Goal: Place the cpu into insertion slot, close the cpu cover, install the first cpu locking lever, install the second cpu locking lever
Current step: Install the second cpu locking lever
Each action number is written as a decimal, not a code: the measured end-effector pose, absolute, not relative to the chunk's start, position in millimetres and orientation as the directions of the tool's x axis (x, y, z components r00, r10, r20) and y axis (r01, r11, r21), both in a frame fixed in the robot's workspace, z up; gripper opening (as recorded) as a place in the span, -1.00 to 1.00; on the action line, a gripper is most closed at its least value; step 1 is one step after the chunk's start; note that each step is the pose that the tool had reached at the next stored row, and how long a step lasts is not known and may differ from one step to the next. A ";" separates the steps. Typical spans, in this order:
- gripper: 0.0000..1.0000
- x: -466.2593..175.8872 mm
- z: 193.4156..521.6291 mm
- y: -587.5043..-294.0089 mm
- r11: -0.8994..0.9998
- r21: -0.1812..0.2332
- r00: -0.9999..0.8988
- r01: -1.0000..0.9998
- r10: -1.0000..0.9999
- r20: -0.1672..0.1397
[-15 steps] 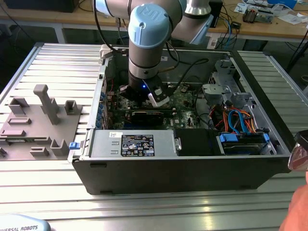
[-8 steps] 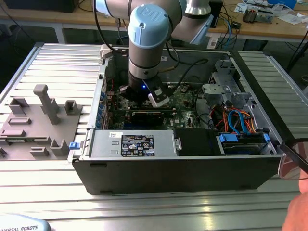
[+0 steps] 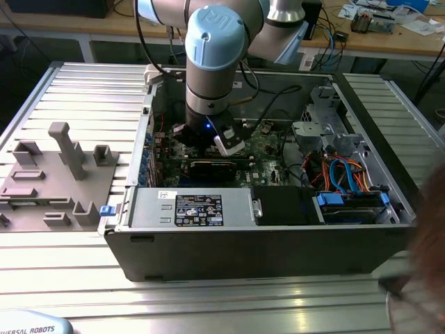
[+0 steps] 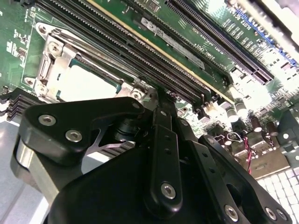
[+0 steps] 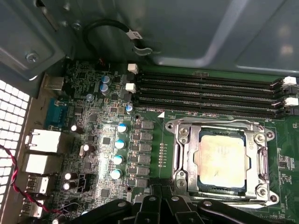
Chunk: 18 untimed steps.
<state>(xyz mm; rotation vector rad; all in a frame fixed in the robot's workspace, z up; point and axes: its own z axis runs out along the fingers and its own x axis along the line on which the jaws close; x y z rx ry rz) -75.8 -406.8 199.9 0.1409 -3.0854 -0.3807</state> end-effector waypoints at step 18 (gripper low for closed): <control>-0.79 -61.9 201.8 -406.7 0.966 0.243 -0.995 -0.086 -0.093 0.020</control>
